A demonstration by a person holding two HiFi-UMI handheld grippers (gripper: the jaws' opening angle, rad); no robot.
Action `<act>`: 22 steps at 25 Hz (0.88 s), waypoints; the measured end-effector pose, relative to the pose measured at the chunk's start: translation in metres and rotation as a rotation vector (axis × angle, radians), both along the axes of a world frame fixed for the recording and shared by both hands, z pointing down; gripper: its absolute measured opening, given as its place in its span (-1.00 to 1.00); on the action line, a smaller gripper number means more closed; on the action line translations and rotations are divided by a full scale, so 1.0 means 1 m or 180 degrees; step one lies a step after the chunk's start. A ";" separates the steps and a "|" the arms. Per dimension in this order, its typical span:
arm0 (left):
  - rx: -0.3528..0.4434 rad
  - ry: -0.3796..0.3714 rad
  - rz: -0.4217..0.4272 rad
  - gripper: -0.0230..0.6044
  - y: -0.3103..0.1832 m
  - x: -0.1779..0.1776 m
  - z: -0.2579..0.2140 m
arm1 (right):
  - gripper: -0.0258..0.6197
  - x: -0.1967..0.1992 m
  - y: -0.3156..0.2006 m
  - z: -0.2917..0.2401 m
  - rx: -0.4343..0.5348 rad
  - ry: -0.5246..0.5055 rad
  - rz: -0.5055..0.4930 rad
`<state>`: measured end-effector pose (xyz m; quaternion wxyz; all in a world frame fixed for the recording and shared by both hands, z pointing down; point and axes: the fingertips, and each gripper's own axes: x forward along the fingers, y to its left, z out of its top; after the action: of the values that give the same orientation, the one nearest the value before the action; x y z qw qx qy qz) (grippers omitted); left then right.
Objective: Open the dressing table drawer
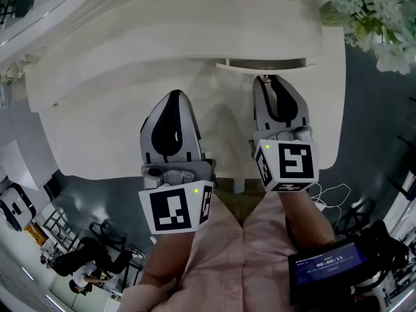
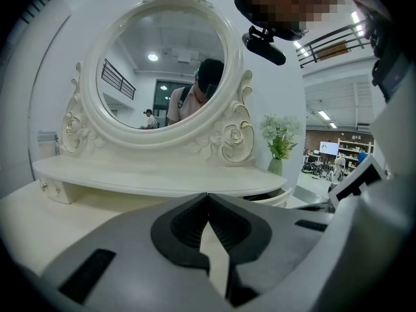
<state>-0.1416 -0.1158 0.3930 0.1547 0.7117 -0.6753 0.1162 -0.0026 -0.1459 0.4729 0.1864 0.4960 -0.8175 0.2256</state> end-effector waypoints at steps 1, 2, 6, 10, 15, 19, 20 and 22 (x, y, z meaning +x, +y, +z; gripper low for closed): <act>0.0000 0.0000 0.0001 -0.86 0.000 0.000 0.000 | -0.61 0.000 0.000 0.000 0.0001 0.0001 0.0000; 0.0000 -0.0001 0.0002 -0.86 0.000 0.000 0.000 | -0.61 0.000 0.001 0.000 0.0002 0.0000 0.0001; 0.0001 -0.0002 -0.0001 -0.86 0.002 0.001 0.001 | -0.61 0.001 0.002 0.001 0.0003 0.0001 0.0002; 0.0004 0.0000 0.0000 -0.86 0.004 0.001 0.000 | -0.61 0.001 0.004 0.000 0.0005 0.0005 0.0000; 0.0008 -0.0002 0.0000 -0.86 0.006 0.001 0.000 | -0.61 0.001 0.007 0.001 0.0007 0.0010 -0.0001; 0.0011 -0.0003 0.0006 -0.86 0.008 0.003 -0.001 | -0.61 0.002 0.009 0.000 0.0005 0.0011 -0.0002; 0.0012 -0.0003 0.0007 -0.86 0.009 0.003 -0.001 | -0.61 0.002 0.010 0.000 0.0004 0.0013 -0.0002; 0.0015 -0.0004 0.0009 -0.86 0.010 0.003 -0.001 | -0.61 0.002 0.011 0.001 0.0003 0.0015 -0.0002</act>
<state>-0.1382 -0.1060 0.3921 0.1525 0.7129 -0.6747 0.1152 -0.0002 -0.1344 0.4737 0.1882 0.4963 -0.8174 0.2240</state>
